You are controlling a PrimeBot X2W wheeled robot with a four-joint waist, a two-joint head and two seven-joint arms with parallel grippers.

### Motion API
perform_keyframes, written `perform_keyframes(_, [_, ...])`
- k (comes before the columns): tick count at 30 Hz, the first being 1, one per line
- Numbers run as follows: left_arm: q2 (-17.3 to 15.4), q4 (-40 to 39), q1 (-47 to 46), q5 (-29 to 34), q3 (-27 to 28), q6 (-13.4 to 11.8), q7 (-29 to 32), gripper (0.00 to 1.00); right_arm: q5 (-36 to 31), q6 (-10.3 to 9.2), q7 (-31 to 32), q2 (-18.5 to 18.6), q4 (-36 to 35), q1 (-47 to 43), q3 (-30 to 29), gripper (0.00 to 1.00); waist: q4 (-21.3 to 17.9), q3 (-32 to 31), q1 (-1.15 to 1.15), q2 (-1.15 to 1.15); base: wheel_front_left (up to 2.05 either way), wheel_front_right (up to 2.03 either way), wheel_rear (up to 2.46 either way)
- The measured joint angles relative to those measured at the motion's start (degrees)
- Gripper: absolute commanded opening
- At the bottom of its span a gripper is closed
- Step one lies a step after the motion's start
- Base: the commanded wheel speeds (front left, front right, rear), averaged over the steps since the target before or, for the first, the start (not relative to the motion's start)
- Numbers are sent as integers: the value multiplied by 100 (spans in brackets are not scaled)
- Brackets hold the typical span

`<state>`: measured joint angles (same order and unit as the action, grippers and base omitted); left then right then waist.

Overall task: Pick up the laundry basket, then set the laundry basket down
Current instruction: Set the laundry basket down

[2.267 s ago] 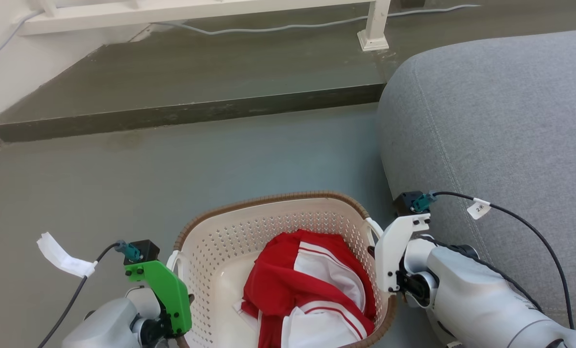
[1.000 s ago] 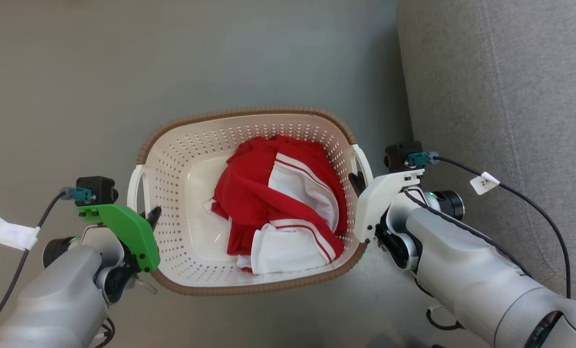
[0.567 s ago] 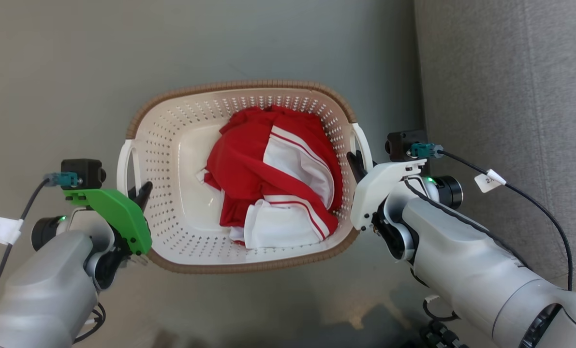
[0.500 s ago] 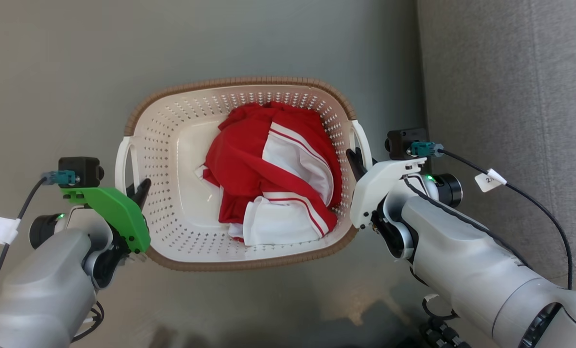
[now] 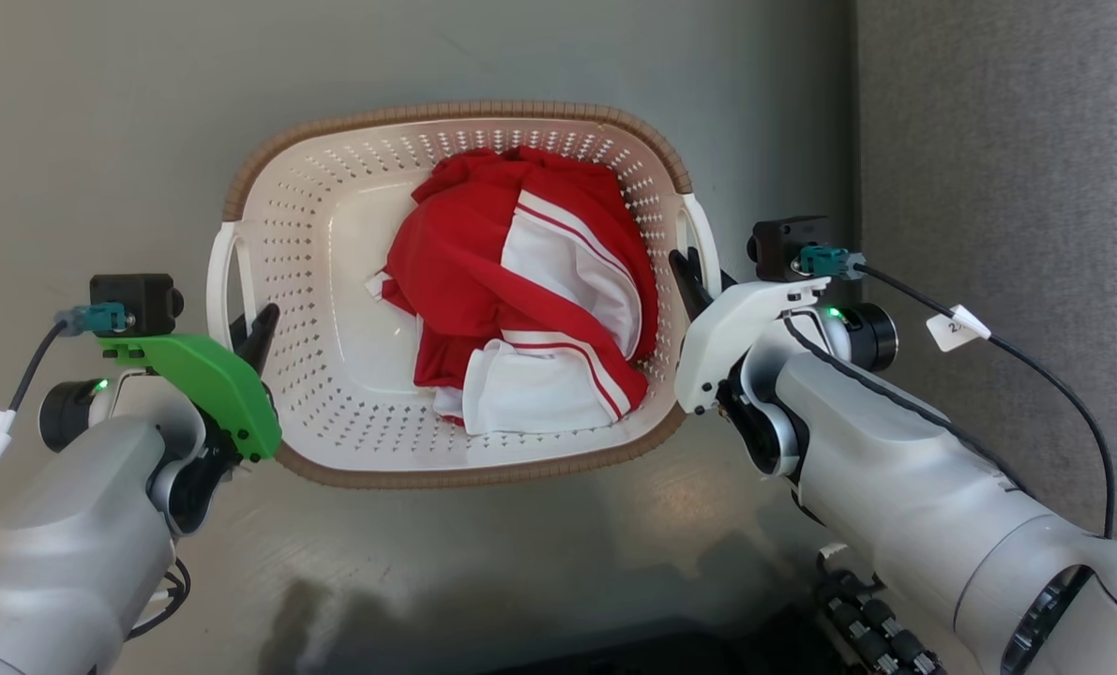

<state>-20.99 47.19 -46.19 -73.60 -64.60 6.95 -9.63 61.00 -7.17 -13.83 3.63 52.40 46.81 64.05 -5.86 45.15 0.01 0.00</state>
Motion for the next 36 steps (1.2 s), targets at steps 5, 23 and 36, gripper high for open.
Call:
perform_keyframes(5, [-37,-29,-79,1,-15,0,-82,0,-1,-5,-34,3,-18,96,3,0,29,209,0,0,0,0,0])
perform_keyframes(23, [-177,-159,-325,75,-59,0,-404,0,-221,-51,-76,5,-220,358,-404,0,13,759,0,0,0,0,0])
perform_keyframes(36, [-172,-167,-343,75,-222,0,-411,0,-260,-47,-75,-40,-35,268,-571,0,-19,838,0,0,0,0,0])
